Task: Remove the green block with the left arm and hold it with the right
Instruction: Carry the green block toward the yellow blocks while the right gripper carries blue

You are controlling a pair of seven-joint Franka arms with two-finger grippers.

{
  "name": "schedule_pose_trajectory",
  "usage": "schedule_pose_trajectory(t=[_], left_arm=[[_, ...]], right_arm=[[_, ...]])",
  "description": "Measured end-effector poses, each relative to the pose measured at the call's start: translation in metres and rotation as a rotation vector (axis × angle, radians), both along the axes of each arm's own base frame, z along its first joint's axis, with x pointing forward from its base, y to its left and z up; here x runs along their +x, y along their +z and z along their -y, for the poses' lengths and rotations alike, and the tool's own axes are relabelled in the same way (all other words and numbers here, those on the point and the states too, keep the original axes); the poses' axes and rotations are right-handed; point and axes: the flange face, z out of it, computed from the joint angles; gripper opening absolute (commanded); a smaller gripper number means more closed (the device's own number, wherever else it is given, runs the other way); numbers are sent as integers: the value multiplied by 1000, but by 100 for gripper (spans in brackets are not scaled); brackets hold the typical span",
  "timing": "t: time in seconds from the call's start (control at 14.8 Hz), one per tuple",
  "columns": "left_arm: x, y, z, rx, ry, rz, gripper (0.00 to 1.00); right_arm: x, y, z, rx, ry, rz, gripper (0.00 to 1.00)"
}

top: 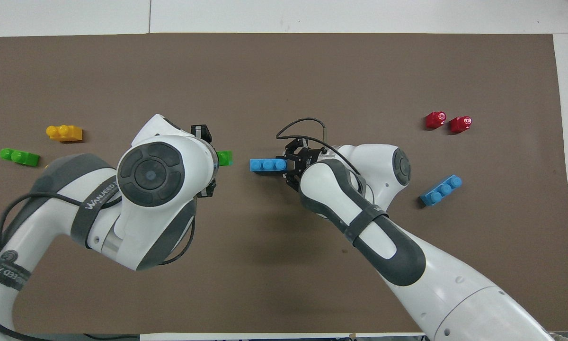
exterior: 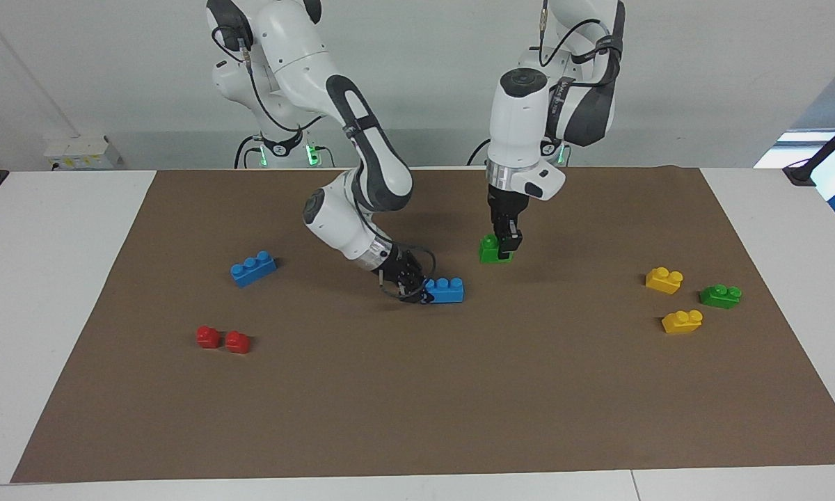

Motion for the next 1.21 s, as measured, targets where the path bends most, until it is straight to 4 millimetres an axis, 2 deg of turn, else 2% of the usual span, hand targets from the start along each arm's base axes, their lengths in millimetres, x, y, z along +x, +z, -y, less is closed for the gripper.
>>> schedule_pose_trajectory(t=[0.13,0.34,0.54,0.74,1.01,1.21], left_arm=[[13,6,-37,32,-73,-26,0],[28,11,-94,70,-251,-76,0],[41,8,-147,69,-409,-110,0],[48,2,-190,82,-511,-130,0],[56,-22,-228,95,-622,-165,0],[68,-45,-251,98,-644,-161,0]], right_arm=[[19,7,46,-16,49,-21,0],[39,31,120,-28,119,-48,0],[44,46,189,-14,180,-31,0],[42,43,250,5,218,-9,0],[34,38,309,7,251,3,0],[26,30,336,4,260,23,0]])
